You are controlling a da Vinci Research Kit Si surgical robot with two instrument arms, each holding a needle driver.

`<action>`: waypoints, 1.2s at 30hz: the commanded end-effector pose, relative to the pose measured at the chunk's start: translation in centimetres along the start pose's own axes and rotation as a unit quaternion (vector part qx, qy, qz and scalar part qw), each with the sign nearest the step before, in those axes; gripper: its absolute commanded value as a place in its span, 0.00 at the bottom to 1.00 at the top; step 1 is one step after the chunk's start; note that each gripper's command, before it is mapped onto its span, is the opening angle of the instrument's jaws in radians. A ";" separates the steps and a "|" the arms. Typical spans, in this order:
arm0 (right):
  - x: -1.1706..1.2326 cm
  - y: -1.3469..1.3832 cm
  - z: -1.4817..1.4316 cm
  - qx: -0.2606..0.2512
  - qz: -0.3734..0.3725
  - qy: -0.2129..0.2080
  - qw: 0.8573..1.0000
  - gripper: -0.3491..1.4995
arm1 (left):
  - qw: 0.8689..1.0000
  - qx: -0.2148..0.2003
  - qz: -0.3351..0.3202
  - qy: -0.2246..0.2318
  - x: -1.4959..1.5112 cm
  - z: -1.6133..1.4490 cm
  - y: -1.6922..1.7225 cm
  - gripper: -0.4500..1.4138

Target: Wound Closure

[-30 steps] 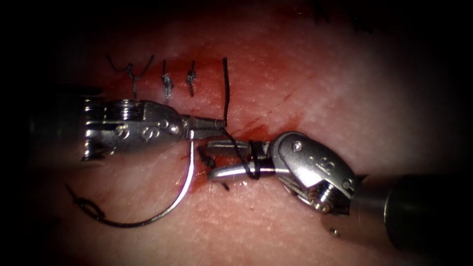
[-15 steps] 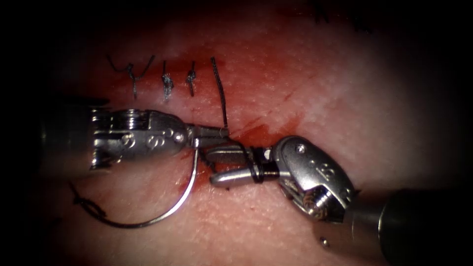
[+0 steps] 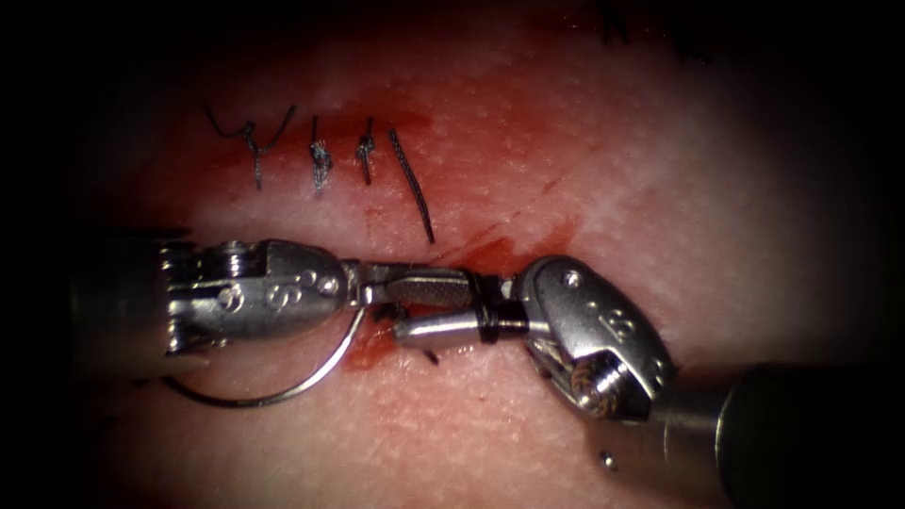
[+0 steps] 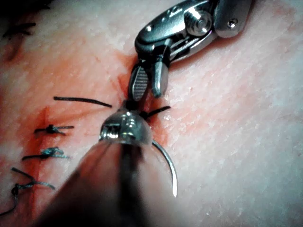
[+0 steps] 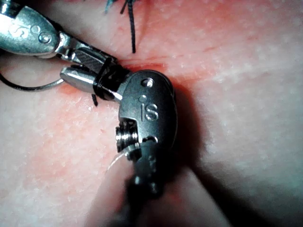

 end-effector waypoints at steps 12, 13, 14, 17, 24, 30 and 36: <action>0.06 0.13 -0.02 -0.127 -0.035 0.023 0.991 0.39 | 0.997 0.005 -0.075 0.006 -0.01 0.17 0.22 0.00; 0.07 0.13 -0.03 -0.133 -0.036 0.025 0.990 0.39 | 0.997 0.004 -0.078 0.006 -0.01 0.17 0.24 0.00; 0.08 0.14 -0.04 -0.140 -0.039 0.026 0.989 0.39 | 0.997 0.004 -0.080 0.007 -0.01 0.17 0.25 0.00; 0.08 0.14 -0.05 -0.162 -0.046 0.028 0.985 0.39 | 0.997 0.002 -0.083 0.009 -0.02 0.19 0.28 0.00; 0.05 0.14 0.00 -0.205 -0.054 0.023 0.977 0.40 | 0.993 -0.016 -0.111 0.020 0.05 0.28 0.28 0.00; 0.03 0.15 0.12 -0.239 -0.068 0.015 0.968 0.51 | 0.987 -0.025 -0.159 0.027 0.17 0.36 0.23 0.00; 0.05 0.17 0.28 -0.270 -0.077 0.015 0.960 0.61 | 0.980 -0.027 -0.193 0.029 0.20 0.40 0.20 0.00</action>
